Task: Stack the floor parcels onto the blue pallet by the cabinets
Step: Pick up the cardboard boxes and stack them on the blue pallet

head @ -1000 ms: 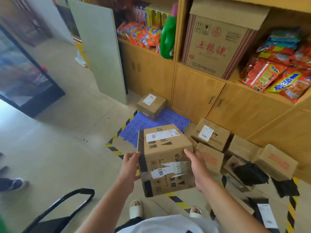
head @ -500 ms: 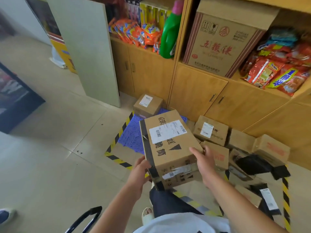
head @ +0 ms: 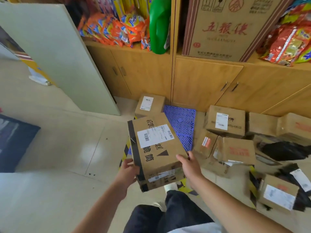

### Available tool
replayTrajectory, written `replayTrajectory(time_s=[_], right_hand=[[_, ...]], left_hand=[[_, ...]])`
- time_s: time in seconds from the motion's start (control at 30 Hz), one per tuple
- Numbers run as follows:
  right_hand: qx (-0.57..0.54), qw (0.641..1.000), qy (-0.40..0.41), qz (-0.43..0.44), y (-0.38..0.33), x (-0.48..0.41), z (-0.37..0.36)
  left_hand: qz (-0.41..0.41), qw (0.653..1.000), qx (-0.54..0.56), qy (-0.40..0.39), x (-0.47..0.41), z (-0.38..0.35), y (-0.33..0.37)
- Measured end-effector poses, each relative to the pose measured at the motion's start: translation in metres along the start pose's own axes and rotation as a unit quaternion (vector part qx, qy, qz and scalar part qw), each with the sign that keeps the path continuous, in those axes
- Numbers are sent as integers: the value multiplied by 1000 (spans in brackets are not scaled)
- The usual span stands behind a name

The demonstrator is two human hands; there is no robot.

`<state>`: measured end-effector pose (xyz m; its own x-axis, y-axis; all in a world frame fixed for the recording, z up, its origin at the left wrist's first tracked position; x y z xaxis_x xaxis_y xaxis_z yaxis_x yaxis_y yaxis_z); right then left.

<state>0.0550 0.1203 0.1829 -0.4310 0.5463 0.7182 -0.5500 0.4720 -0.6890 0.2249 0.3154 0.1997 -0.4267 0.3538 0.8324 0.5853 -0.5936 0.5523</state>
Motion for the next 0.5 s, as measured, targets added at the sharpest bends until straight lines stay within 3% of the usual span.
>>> replayTrajectory(time_s=[0.17, 0.37, 0.5], right_hand=[[-22, 996, 35, -79, 26, -33, -5], [-27, 980, 84, -179, 92, -98, 1], [-60, 969, 71, -229, 144, -166, -4]], left_hand=[[59, 998, -28, -7, -61, -5, 0], [140, 989, -44, -23, -165, -24, -52], [187, 978, -75, -53, -253, -35, -97]])
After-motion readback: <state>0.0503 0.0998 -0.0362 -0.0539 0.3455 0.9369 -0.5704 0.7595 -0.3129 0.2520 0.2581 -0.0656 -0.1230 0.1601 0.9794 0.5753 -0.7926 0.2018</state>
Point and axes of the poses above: each hand's wrist, its own x-axis away from the middle knuckle, its own z-axis out of the back of the hand, y = z × x, the point moved 9 cm from there along -x, towards the middle knuckle, and after that the axes turned 7 degrees about -y, right-handed, at the moved point
